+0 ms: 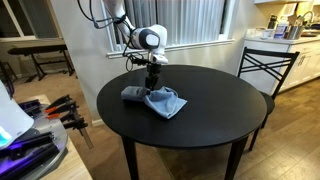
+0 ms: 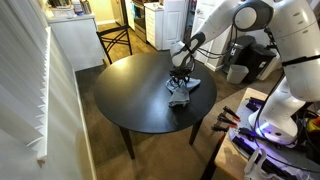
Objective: Use the towel to wipe the table
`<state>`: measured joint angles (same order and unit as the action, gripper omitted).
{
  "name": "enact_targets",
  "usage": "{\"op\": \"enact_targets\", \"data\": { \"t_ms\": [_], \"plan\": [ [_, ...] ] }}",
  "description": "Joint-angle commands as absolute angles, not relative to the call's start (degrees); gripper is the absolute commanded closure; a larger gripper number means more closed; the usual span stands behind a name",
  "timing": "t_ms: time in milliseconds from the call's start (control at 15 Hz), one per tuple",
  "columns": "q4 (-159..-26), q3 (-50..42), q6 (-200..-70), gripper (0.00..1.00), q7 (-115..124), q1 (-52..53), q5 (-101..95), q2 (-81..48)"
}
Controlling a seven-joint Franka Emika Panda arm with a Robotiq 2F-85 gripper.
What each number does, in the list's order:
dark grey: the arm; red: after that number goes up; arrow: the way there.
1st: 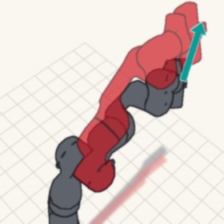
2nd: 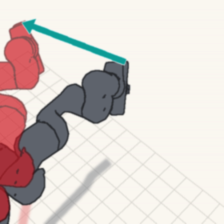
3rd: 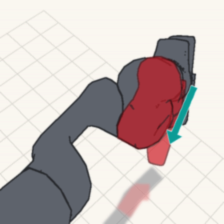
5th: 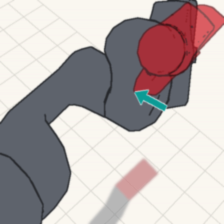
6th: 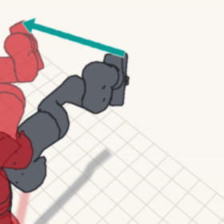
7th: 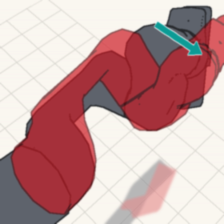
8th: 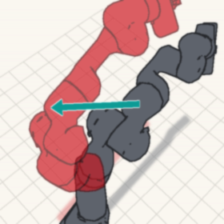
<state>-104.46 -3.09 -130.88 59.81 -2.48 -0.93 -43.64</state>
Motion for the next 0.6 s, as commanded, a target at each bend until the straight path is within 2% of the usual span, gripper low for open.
{"op": "enact_targets", "data": {
  "t_ms": [0,267,467,533],
  "plan": [
    [-99.89,-4.81,-126.67,0.74,57.47,-1.24,1.6,-46.35],
    [-96.99,-5.1,-124.36,0.97,57.16,-1.41,2.16,-48.46],
    [-94.51,-5.49,-122.08,1.0,58.91,-0.38,2.01,-50.07],
    [-93.53,-5.88,-121.51,0.97,60.45,0.38,1.83,-50.77]
  ]
}}
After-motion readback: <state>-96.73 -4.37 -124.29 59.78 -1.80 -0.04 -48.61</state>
